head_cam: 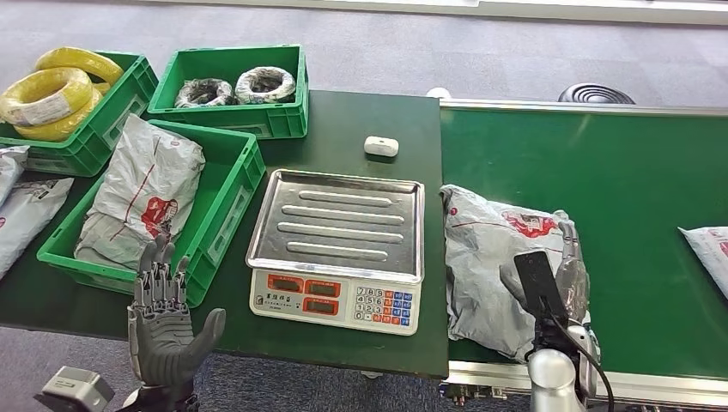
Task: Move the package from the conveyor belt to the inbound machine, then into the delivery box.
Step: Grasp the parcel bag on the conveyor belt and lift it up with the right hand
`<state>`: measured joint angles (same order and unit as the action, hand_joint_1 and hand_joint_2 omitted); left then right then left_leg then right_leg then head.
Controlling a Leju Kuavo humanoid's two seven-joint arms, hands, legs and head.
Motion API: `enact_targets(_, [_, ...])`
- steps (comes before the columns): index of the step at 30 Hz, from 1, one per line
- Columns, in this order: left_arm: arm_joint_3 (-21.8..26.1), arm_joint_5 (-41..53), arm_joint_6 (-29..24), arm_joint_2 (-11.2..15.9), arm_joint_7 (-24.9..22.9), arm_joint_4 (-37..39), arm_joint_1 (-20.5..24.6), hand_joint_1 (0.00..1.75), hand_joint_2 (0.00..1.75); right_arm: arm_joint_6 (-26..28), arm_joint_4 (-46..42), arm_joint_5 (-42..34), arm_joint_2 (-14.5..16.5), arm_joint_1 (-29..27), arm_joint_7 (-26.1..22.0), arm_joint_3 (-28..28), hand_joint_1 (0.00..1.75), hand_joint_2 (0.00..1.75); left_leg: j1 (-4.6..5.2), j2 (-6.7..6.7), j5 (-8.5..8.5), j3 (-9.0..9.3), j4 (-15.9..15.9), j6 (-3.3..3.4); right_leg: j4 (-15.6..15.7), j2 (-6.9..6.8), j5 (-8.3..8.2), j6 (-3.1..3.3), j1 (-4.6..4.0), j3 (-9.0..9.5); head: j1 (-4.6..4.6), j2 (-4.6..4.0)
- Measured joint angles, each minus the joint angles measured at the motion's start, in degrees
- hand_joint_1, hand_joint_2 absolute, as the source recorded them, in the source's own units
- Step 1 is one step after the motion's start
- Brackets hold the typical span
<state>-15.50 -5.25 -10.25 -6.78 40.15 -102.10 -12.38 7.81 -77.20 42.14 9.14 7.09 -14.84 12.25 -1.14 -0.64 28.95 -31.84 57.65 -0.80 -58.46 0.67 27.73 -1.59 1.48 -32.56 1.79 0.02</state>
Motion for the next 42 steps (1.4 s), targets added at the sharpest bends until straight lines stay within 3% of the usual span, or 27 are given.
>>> enact_targets(8, [0.2,0.0,-0.4,0.5,0.0,-0.5,-0.5,0.0,1.75,-6.1,1.3,-0.7,-0.3,-1.8,0.5,-5.7,0.0,1.75,0.0,0.0,0.0,0.01,0.0,0.0,0.0,0.0,0.0,0.0,0.0,0.0,0.01,0.0])
enact_targets(13, [0.5,-0.1,-1.1,0.7,0.0,-0.9,-0.6,0.0,1.75,0.1,2.3,3.6,-0.7,-1.4,5.7,-6.5,0.0,1.75,0.0,-0.01,0.0,0.0,0.0,0.0,0.0,-0.01,0.0,0.0,0.01,0.0,0.0,0.0])
enact_targets(16, [0.5,0.0,-1.4,0.9,0.0,-1.2,-0.8,0.0,1.75,4.3,2.5,9.0,-1.8,-0.6,11.2,-5.7,0.0,1.75,0.02,-0.01,0.0,0.01,0.0,0.0,0.0,0.0,-0.01,-0.01,0.02,0.0,-0.01,0.0])
enact_targets(19, [0.5,0.0,-1.1,1.0,0.0,-1.8,-1.5,0.0,1.75,2.5,4.3,12.4,-4.7,1.3,14.8,-3.5,0.0,1.75,0.03,-0.01,0.0,0.01,0.0,0.01,0.0,0.0,-0.01,-0.01,0.04,0.01,0.01,0.0])
enact_targets(23, [0.6,-0.1,0.1,1.1,0.0,-1.9,-1.6,0.0,1.75,-5.8,9.9,11.4,-9.6,4.0,13.0,-1.0,0.0,1.75,0.04,-0.04,0.0,0.01,0.0,0.01,0.0,-0.03,-0.02,-0.02,0.06,0.04,-0.02,0.0])
enact_targets(28, [0.6,-0.2,0.5,1.3,0.0,-1.9,-1.5,0.0,1.75,-7.1,13.4,11.0,-12.4,5.2,12.2,0.1,0.0,1.75,0.01,-0.02,0.0,0.03,0.0,0.0,0.0,-0.01,-0.03,-0.01,0.01,0.0,0.02,0.0])
enact_targets(34, [1.0,-0.6,2.5,1.3,0.0,-1.3,0.4,0.0,1.75,-13.9,22.8,9.8,-16.3,9.0,6.8,0.4,0.0,1.75,0.02,-0.03,-0.01,0.03,0.0,0.01,0.0,-0.03,-0.03,-0.01,0.03,0.05,-0.01,0.0])
enact_targets(42, [1.9,-0.8,3.5,1.3,0.0,-0.2,2.2,0.0,1.75,-15.7,32.2,10.4,-19.5,13.0,4.7,0.1,0.0,1.75,0.03,-0.03,-0.01,0.04,0.0,0.02,0.0,-0.04,-0.04,-0.02,0.04,0.03,0.01,0.0])
